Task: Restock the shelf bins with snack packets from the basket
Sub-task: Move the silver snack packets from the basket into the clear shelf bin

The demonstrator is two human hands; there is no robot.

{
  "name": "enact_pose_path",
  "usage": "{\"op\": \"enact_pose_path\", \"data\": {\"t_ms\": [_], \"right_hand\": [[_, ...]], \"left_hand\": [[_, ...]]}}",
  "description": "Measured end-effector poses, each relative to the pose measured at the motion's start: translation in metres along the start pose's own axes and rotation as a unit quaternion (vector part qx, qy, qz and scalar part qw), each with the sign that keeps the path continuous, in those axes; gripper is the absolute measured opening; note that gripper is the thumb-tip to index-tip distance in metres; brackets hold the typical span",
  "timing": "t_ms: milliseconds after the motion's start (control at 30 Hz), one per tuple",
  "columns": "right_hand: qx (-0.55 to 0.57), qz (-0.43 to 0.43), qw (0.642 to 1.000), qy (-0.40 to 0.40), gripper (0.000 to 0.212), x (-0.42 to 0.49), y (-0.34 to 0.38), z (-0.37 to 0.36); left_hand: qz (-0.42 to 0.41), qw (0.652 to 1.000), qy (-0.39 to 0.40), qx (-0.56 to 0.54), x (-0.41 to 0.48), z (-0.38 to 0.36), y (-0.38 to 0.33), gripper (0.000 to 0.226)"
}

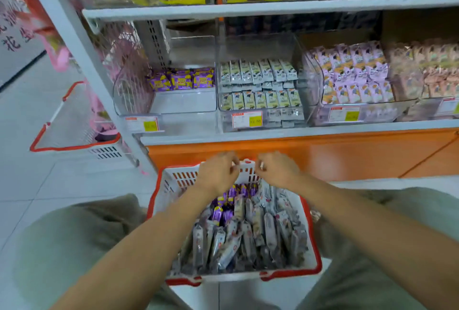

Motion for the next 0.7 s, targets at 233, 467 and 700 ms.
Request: {"op": "enact_pose_path", "data": {"t_ms": [233,467,700], "right_hand": [[-0.063,-0.061,0.973,0.216,0.048,-0.034,-0.023,-0.138],[-0.176,-0.088,0.957,0.214,0.074,-0.036,-0.047,-0.176],[-0.060,-0.097,0.977,0.181,0.085,-0.031,-0.058,-0.180]], "left_hand": [[0.064,0.974,0.217,0.014,-0.043,-0.139,0.041,0.033],[0.098,0.964,0.230,0.096,-0.044,-0.186,0.046,0.047],[0.158,0.952,0.260,0.035,-0.022,-0.216,0.042,0.049]]}}
Point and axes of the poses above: each hand's wrist, its own x-axis towards the middle knuckle, its own z-axis out of the back of the hand, y = z × x, the point moved 10 cm from there along x, towards the middle knuckle, and after that the axes turned 6 degrees about y, right-handed, at the moved point
